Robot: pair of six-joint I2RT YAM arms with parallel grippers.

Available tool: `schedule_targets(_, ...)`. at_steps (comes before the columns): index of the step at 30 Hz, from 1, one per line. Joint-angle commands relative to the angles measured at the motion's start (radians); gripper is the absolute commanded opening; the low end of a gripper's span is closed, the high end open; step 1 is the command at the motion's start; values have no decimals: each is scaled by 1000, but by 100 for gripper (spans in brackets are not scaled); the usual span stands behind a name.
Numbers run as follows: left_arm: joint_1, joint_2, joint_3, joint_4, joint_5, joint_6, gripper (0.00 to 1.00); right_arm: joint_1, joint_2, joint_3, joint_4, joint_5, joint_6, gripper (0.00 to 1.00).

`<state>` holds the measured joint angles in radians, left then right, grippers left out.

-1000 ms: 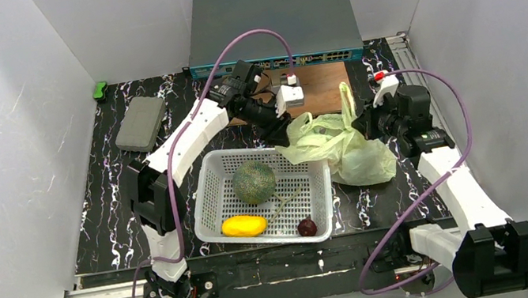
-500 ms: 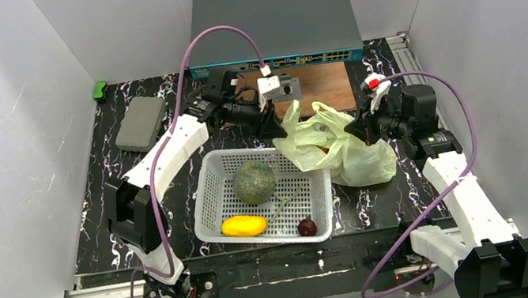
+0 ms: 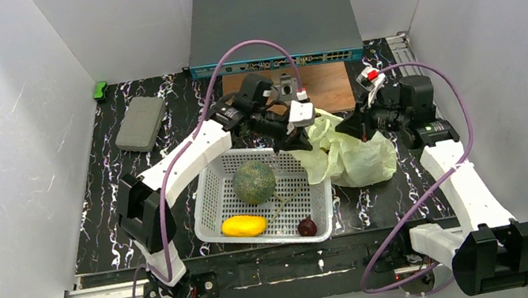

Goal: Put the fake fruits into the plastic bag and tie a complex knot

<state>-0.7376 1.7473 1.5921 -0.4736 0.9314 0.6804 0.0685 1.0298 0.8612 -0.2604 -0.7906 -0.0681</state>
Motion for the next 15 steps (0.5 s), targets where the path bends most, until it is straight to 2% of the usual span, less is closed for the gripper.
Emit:
schedule_targets(1, -26, 46, 76, -40, -5, 148, 0, 5, 3, 59, 12, -111, 16, 1)
schedule_targets(4, -34, 92, 112, -56, -35, 172, 1, 5, 1, 72, -41, -169, -35, 2)
schedule_targets(5, -35, 104, 120, -56, -41, 173, 1, 4, 0, 76, -56, -183, -57, 6)
schedule_targets(11, -37, 156, 165, -54, -34, 181, 1, 5, 3, 93, -124, -234, -148, 42)
schedule_targets(15, -43, 178, 192, -46, -18, 161, 1, 5, 17, 111, -165, -264, -191, 60)
